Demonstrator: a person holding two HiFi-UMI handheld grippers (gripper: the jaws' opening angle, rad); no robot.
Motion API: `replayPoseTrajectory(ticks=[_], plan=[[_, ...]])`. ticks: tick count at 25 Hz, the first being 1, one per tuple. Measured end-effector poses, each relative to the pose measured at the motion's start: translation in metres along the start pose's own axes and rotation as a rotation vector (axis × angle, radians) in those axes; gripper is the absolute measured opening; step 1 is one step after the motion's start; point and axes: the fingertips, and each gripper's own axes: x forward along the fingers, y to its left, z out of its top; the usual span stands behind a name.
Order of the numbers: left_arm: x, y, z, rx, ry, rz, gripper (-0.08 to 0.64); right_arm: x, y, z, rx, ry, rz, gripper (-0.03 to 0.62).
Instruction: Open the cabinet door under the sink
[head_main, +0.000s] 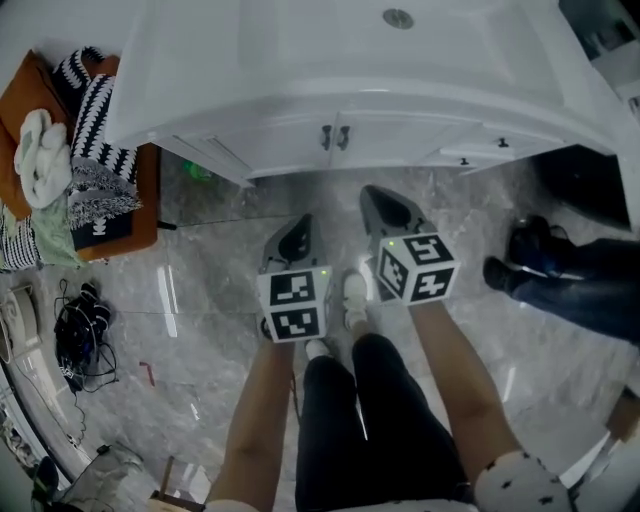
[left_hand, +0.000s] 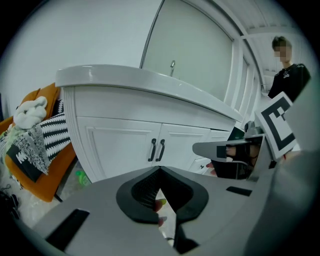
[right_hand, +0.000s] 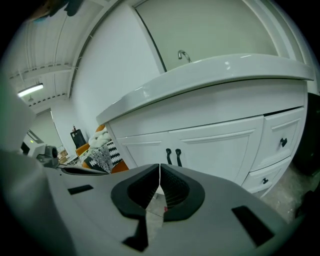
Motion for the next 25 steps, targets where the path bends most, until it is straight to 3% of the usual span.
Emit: replayPoseTrajectory(ticks=[11, 25], plan=[[0.034, 0.014, -0.02, -0.024, 0.009, 0.014, -0.002, 0.052, -0.02, -0.014, -0.04, 0.018, 0.01, 0.014], [0.062, 0.03, -0.027, -0.026, 0.026, 0.034, -0.002, 0.113, -0.037, -0.015, -0.109, 0.053, -0.018, 0.116]])
